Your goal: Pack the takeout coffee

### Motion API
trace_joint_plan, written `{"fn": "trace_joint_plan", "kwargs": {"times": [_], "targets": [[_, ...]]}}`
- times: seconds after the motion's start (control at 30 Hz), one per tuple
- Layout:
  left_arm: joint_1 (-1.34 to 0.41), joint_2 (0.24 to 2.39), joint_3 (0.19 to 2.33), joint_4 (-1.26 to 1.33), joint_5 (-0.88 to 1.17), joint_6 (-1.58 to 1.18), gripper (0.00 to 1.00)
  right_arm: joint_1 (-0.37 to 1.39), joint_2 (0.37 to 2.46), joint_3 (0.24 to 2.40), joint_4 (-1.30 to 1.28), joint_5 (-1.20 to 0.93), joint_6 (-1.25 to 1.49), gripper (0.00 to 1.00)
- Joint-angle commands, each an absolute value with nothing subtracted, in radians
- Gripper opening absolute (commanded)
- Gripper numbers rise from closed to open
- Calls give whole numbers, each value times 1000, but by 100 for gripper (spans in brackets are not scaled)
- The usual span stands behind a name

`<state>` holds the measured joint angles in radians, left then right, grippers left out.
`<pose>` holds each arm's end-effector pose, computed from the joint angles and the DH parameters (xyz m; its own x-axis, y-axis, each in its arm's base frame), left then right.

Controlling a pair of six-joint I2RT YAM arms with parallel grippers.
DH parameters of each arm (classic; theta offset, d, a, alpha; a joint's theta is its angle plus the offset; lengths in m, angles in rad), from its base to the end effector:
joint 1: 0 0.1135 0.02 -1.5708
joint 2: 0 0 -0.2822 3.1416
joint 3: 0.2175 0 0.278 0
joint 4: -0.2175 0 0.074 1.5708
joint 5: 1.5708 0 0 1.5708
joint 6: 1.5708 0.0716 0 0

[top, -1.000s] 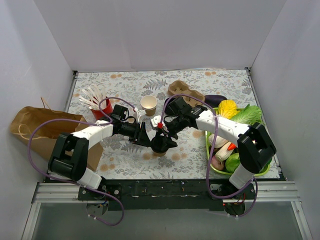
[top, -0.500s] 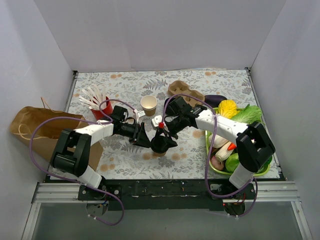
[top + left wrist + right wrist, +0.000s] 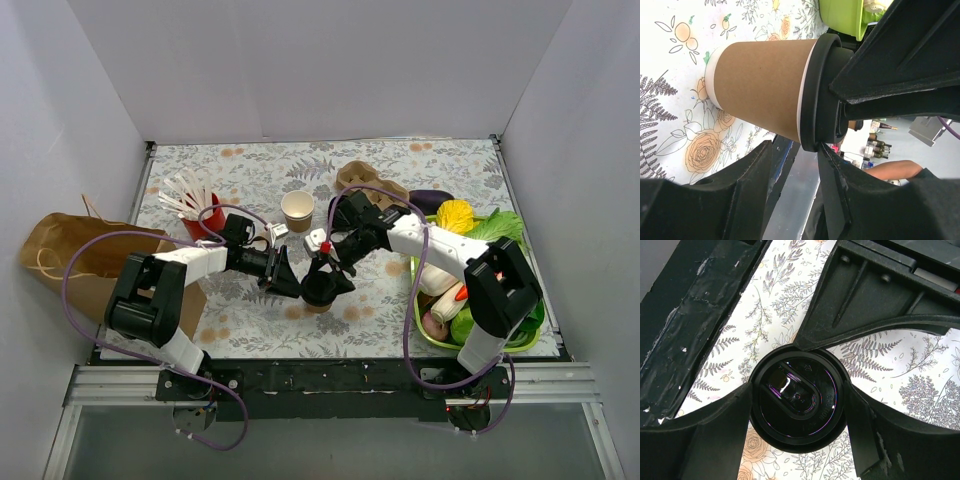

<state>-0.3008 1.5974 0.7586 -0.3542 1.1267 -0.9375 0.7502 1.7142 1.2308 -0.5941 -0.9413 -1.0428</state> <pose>0.2599 -0.1483 0.1364 -0.8844 -0.0882 0.4583 -0.4520 0.4064 -0.7941 0.2411 0.3038 0.2174 0.2640 -0.4492 -0.8536 -0.8999 -0.4332 -0.0504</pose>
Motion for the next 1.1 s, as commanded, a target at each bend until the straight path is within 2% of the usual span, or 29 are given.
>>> {"fn": "trace_joint_plan", "kwargs": {"times": [0.0,0.43,0.63,0.8,1.07], "targets": [[-288,1597,739,-298,1100,-943,40,770,1802,1172,-801,-862,-1055,69],[-285,1608,719,-245,1114,-992,40,764,1922,1223,-992,-850,-1127,65],[-278,1549,719,-233,1126,-1003,41,758,1925,1218,-985,-839,-1117,64],[-270,1425,646,-40,1131,-1101,43,759,1914,1216,-974,-825,-1115,63],[-268,1500,649,-35,1152,-1109,42,758,1911,1223,-960,-815,-1108,62]]}}
